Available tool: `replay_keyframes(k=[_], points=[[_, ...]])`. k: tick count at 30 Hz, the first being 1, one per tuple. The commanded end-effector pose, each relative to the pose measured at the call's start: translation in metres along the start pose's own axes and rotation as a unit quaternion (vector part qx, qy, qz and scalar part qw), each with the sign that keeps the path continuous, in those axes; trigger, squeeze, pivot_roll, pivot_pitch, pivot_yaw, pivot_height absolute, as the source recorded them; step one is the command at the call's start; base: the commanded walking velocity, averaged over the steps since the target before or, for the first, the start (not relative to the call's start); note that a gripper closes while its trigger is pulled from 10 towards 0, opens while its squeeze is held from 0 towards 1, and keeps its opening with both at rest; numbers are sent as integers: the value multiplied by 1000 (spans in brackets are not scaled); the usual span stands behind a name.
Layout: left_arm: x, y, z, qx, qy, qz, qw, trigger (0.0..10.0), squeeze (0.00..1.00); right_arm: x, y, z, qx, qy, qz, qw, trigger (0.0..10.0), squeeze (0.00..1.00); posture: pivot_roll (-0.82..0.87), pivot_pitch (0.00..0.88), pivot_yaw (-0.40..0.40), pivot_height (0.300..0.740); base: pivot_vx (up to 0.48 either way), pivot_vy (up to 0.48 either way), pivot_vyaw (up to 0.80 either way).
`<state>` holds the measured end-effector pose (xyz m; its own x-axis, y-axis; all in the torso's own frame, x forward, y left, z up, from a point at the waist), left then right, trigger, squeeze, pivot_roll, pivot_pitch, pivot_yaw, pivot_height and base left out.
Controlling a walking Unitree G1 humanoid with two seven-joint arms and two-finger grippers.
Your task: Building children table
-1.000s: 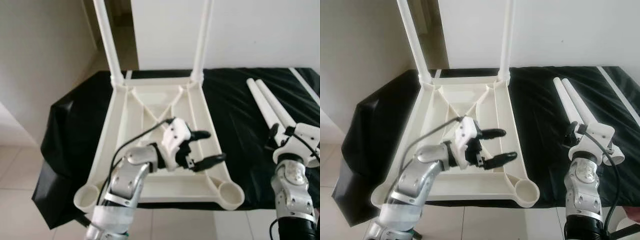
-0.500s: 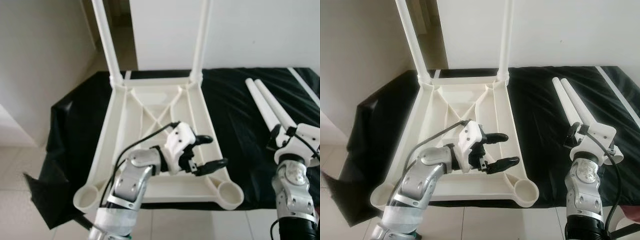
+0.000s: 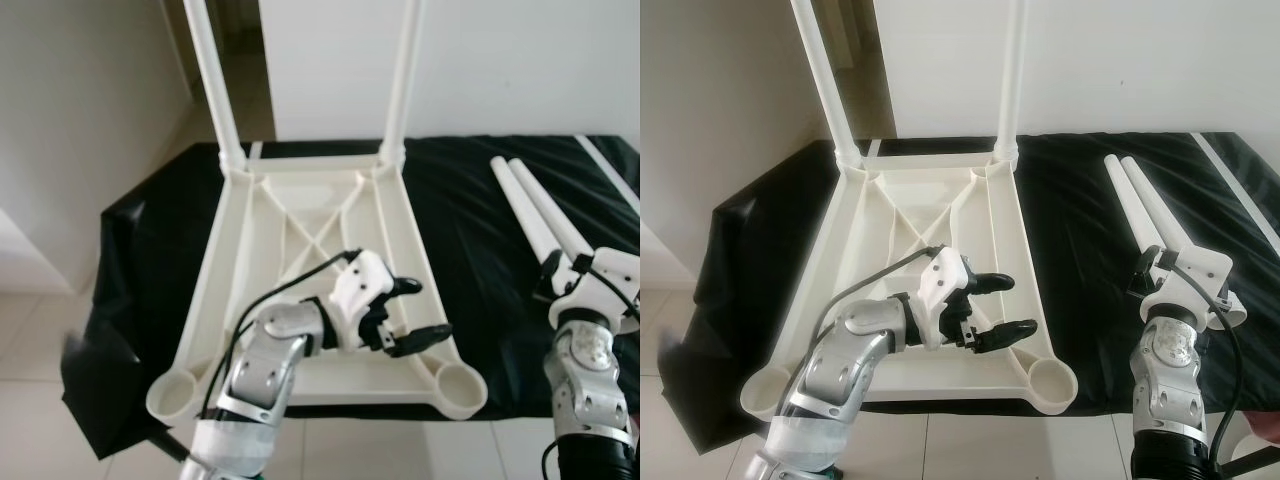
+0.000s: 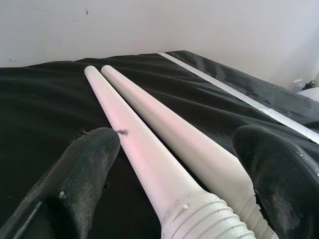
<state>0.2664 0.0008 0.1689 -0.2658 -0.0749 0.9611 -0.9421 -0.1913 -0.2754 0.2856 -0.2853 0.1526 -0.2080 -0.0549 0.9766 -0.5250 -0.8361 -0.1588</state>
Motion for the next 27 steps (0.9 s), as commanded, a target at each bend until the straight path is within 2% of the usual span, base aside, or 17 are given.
replay_keyframes(k=[1, 6, 7, 8, 9, 10, 11, 22, 27], points=[[-7, -15, -4, 126, -34, -7, 991, 10000, 0, -4, 3, -1, -9, -12, 1, 1000, 10000, 0, -2, 0, 24, 740, 0, 0, 0], [-13, -19, -6, 148, -55, -6, 987, 10000, 0, -4, 5, -1, -12, -12, -2, 1000, 10000, 0, -2, 0, 25, 740, 0, 0, 0], [-18, -26, -7, 178, -72, -9, 981, 10000, 0, -5, 5, -1, -13, -13, -2, 1000, 10000, 0, -3, 0, 25, 740, 0, 0, 0], [-27, -44, -13, 251, -101, -30, 962, 10000, 0, -5, 5, -1, -14, -13, -2, 1000, 10000, 0, -4, 0, 26, 740, 0, 0, 0], [-31, -52, -16, 284, -111, -46, 951, 10000, 0, -4, 5, -1, -14, -13, -2, 1000, 10000, 0, -4, 0, 25, 740, 0, 0, 0], [-31, -52, -16, 284, -111, -46, 951, 10000, 0, -4, 5, -1, -14, -13, -2, 1000, 10000, 0, -4, 0, 25, 740, 0, 0, 0], [-33, -60, -21, 316, -119, -63, 939, 10000, 0, -5, 5, -1, -15, -13, -2, 1000, 10000, 0, -4, 0, 26, 740, 0, 0, 0], [-33, -76, -33, 378, -121, -75, 915, 10000, 0, -5, 4, -1, -15, -15, 1, 1000, 10000, 0, -1, 0, 26, 740, 0, 0, 0], [-34, -79, -30, 392, -124, -76, 908, 10000, 0, -5, 4, -1, -16, -14, 1, 1000, 10000, 0, 0, 0, 27, 740, 0, 0, 0]])
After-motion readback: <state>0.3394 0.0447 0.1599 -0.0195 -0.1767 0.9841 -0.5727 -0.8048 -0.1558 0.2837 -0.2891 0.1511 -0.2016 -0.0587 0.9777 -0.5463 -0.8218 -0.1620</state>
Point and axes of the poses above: a point about 5 cm out from each wrist's last joint towards the gripper, its own z axis pointing out of the wrist towards the gripper, its own x axis along the axis of the wrist's last joint, y = z × x, the point moved 1 cm from there along z, pointing out of the wrist towards the gripper, and after that the axes turned 10 degrees about z, right-handed, at the moved point
